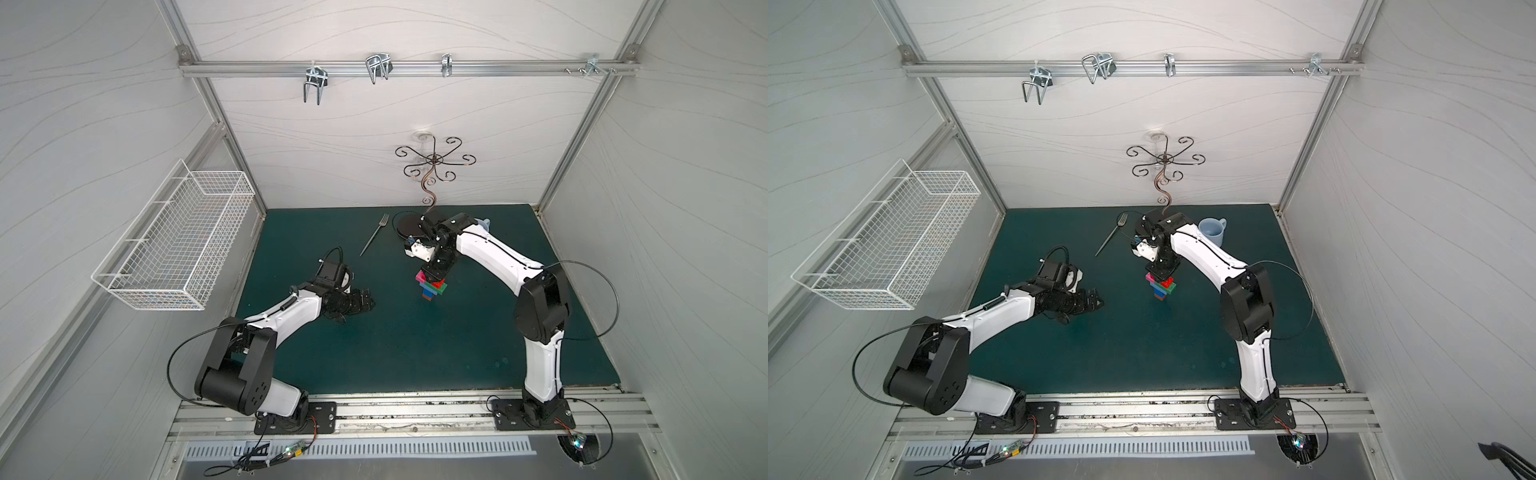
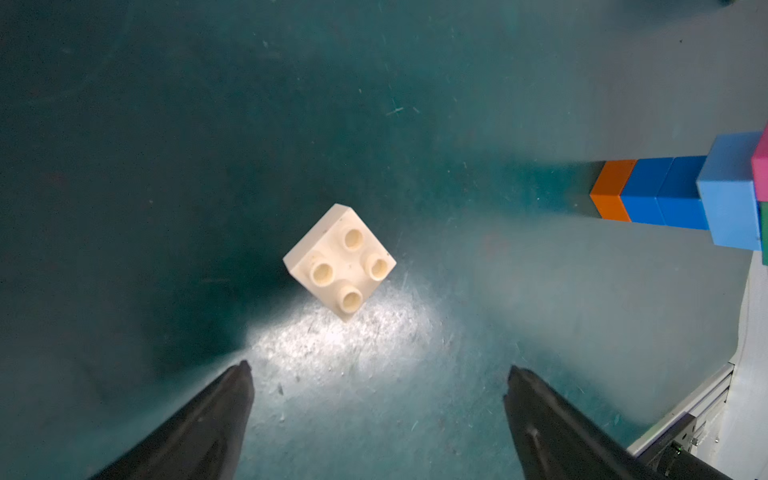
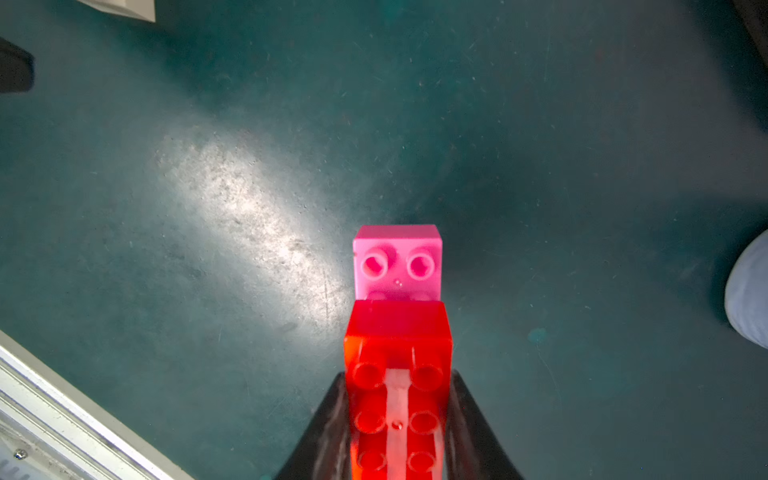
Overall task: Assemble a spoon with lego
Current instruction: Assemble the lego brick with the lego brick.
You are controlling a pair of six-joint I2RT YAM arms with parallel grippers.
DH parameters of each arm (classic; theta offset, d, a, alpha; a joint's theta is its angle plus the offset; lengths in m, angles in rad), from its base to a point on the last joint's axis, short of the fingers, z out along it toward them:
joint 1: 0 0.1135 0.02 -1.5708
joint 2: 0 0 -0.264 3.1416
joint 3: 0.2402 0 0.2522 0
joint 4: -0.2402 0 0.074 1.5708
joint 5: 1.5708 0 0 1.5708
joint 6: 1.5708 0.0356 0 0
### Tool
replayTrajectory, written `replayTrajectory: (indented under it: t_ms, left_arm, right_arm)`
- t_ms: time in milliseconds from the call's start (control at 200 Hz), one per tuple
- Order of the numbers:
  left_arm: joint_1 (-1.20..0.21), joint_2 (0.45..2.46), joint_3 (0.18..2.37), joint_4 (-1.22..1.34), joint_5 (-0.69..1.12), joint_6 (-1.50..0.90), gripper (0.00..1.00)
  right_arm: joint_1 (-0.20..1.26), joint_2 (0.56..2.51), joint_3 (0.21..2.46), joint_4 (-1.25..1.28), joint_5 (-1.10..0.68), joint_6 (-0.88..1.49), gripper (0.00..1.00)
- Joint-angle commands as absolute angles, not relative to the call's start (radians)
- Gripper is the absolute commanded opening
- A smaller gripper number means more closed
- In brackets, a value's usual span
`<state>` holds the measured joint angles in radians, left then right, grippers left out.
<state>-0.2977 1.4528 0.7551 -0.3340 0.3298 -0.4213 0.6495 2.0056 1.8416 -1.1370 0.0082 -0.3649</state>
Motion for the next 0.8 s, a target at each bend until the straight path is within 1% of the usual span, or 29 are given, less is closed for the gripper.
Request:
replayTrajectory:
  t_ms: [0,430,630,795]
  left_arm:
    - [-0.305,1.463,0.798,-0.333,0.321,-0.405,1.0]
    - [-0.305,1.465,0.799,-0.336,0.315,-0.399,1.0]
    - [-0.305,1.463,0.801,-0.341,0.307,-0.396,1.0]
    - [-0.305,1.463,0.802,-0.345,0.304,-0.393,1.0]
  right_arm:
    - [0.646,2.036,1.864,-1.168,0.017,-0.37,0.16]
    - [0.649,2.094,1.849,-1.184,0.006,-0.363,0.16]
    - [0.649,2.141,1.848,-1.191,0.027,-0.357,0.13]
    - [0.65,2.158,1.842,-1.206,0.044,-0.354,0.12]
